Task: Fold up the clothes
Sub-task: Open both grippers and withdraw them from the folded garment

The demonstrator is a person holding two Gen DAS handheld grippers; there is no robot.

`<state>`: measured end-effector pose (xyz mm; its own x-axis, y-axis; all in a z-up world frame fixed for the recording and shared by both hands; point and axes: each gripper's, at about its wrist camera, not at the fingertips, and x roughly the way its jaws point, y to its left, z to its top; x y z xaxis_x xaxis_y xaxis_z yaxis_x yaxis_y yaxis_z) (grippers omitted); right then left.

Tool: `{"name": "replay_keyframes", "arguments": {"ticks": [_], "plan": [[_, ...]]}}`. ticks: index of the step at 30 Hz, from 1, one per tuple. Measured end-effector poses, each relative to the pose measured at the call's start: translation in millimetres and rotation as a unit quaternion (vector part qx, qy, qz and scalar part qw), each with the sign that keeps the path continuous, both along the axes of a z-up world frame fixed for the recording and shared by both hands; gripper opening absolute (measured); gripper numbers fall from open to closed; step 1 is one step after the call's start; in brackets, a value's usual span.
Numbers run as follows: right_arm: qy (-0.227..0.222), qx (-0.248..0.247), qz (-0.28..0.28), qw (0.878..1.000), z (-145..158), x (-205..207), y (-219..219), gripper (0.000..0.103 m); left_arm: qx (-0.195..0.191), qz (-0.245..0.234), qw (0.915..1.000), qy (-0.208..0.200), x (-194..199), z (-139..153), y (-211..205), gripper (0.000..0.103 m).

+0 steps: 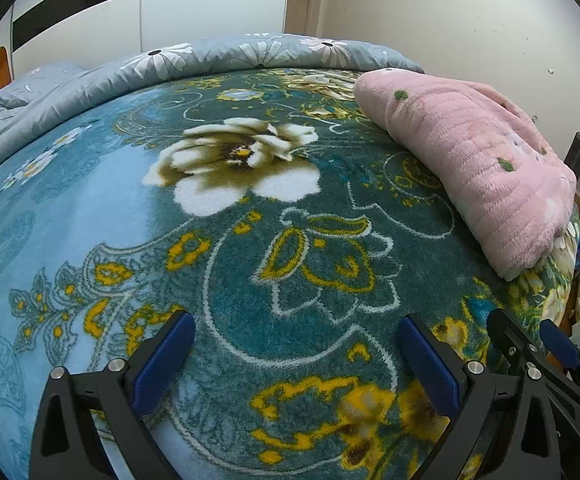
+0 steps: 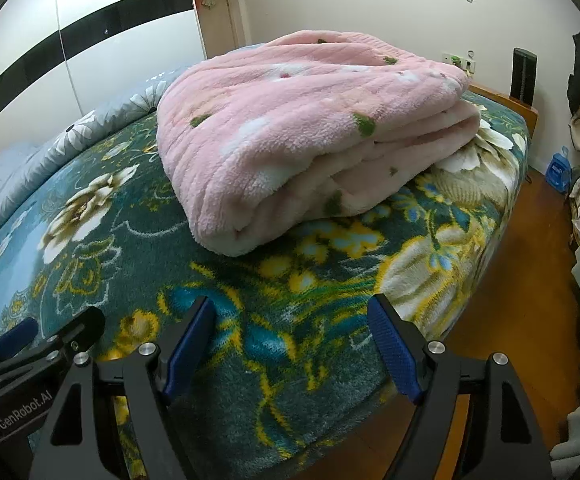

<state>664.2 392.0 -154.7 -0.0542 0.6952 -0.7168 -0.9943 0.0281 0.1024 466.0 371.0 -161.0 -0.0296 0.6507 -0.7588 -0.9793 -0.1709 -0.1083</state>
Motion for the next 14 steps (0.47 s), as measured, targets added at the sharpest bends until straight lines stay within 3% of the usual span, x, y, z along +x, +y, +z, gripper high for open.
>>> {"name": "replay_keyframes", "arguments": {"ticks": [14], "plan": [[-0.002, -0.004, 0.003, 1.000, -1.0, -5.2, 7.5, 0.080, 0.003, 0.001, 1.0000, 0.001, 0.3, 0.1, -1.0, 0.103]]}}
